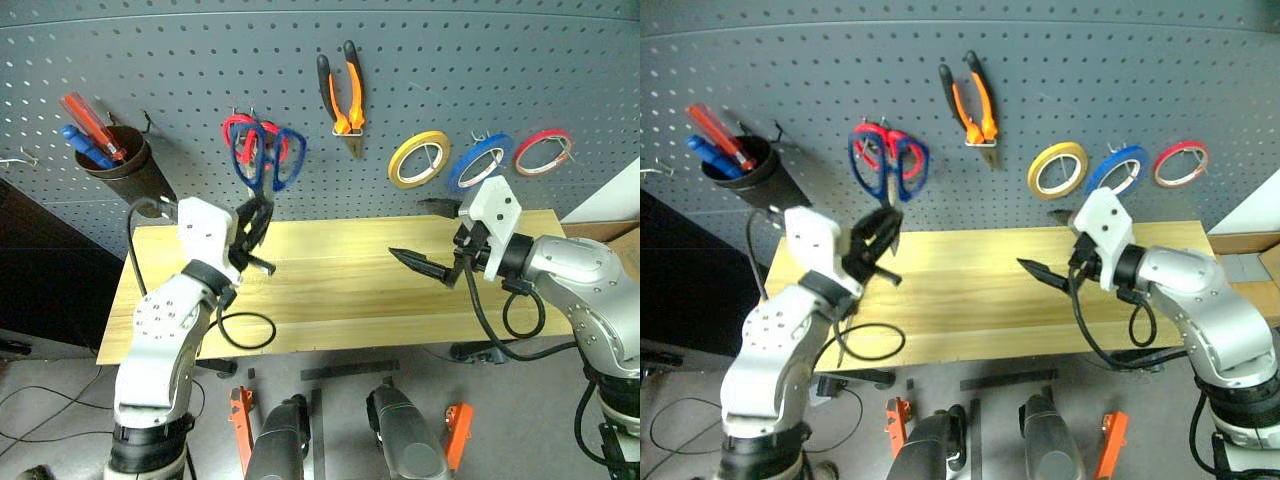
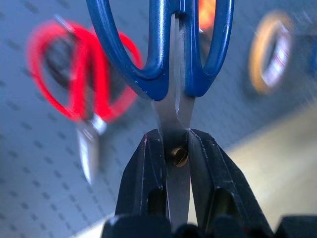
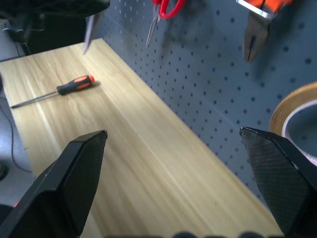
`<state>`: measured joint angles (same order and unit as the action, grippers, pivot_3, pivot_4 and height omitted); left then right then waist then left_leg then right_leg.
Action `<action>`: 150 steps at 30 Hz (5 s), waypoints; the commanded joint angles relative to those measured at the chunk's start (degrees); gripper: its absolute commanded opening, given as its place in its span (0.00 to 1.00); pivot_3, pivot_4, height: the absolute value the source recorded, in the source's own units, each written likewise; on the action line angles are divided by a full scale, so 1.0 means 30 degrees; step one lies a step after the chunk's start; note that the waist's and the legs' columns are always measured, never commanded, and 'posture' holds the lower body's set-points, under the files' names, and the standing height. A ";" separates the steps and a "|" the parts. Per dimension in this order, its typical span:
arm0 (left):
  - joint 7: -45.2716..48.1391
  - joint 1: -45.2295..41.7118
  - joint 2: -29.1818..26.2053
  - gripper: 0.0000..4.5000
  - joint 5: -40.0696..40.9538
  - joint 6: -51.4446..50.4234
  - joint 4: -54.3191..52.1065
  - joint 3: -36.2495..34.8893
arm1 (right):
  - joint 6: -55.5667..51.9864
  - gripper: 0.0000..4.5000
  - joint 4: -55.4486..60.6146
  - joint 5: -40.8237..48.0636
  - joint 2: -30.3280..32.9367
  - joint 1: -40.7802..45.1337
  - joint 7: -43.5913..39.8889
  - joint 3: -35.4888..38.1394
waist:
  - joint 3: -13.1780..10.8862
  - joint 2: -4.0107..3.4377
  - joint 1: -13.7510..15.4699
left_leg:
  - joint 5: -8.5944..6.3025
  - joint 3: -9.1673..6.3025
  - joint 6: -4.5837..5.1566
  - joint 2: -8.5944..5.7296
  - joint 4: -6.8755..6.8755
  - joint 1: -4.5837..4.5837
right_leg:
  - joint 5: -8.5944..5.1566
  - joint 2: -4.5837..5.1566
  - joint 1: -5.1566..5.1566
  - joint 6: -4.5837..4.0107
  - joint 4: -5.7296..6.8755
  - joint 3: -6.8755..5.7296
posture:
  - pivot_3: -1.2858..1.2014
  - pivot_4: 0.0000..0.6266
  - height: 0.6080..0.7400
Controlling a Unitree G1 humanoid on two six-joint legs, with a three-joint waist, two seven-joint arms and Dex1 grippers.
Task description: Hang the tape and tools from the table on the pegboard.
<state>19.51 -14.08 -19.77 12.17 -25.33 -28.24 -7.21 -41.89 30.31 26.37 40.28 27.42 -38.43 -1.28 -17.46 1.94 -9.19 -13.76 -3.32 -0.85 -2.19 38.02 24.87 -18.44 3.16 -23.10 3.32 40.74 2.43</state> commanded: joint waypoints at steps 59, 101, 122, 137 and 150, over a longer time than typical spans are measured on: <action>-0.0870 -0.2301 0.0763 0.08 0.2698 -0.0857 0.3120 -0.0725 | 0.0209 1.00 0.0467 0.1007 -0.1835 0.2505 0.0603 0.1175 | -0.0001 0.0001 -0.0116 | -0.0004 0.0008 0.0007 0.0001 0.0023 0.0008 | 0.0000 0.0000 -0.0005 0.0000 0.0012 0.0003 | 0.41 0.47 1.00; -0.0168 -0.3153 -0.5170 0.83 -0.1444 -0.7923 1.5511 0.0761 | -1.0803 1.00 0.2756 0.4115 -0.9614 0.2057 0.8949 -0.3499 | -0.0003 0.0002 -0.0156 | -0.0004 -0.0068 0.0005 -0.0005 -0.0011 0.0005 | 0.0001 0.0022 -0.0048 -0.0003 0.0031 -0.0021 | 0.41 0.52 1.00; -0.0996 -0.0869 -0.4165 0.15 -0.1610 -0.5691 0.9719 -0.0668 | -0.4531 1.00 0.2432 0.2219 -0.6157 0.2538 0.4390 -0.4512 | -0.0013 0.0022 -0.0376 | -0.0005 -0.0059 0.0005 0.0004 -0.0020 0.0011 | 0.0001 0.0041 -0.0047 -0.0003 -0.0010 0.0029 | 0.40 0.49 1.00; -0.3996 -0.2079 -0.1342 0.15 -0.1880 -0.2317 -0.0982 -0.1991 | 0.1027 1.00 0.0126 0.0914 -0.3986 0.3990 -0.0579 -0.3176 | 0.0027 0.0081 0.0348 | -0.0002 -0.0046 -0.0001 -0.0003 0.0018 0.0007 | 0.0020 0.0030 -0.0027 -0.0007 0.0030 -0.0053 | 0.44 0.41 1.00; -0.4985 -1.1068 -0.3572 0.15 -0.1633 -0.1013 0.3839 -0.4307 | 0.2497 1.00 -0.1877 0.0101 -0.3924 0.5353 -0.1487 -0.2924 | 0.0041 0.0108 0.0298 | 0.0001 0.0006 -0.0008 -0.0006 0.0010 0.0023 | 0.0022 0.0021 -0.0052 -0.0004 -0.0011 -0.0056 | 0.44 0.38 1.00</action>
<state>5.18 -44.95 -28.91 7.42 -30.59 -16.89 -17.89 -35.73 23.51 26.93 28.61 42.25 -42.50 -11.83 -17.34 2.26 -8.30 -13.75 -3.30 -0.89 -2.20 38.06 24.94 -18.38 3.23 -23.26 3.31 40.71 2.27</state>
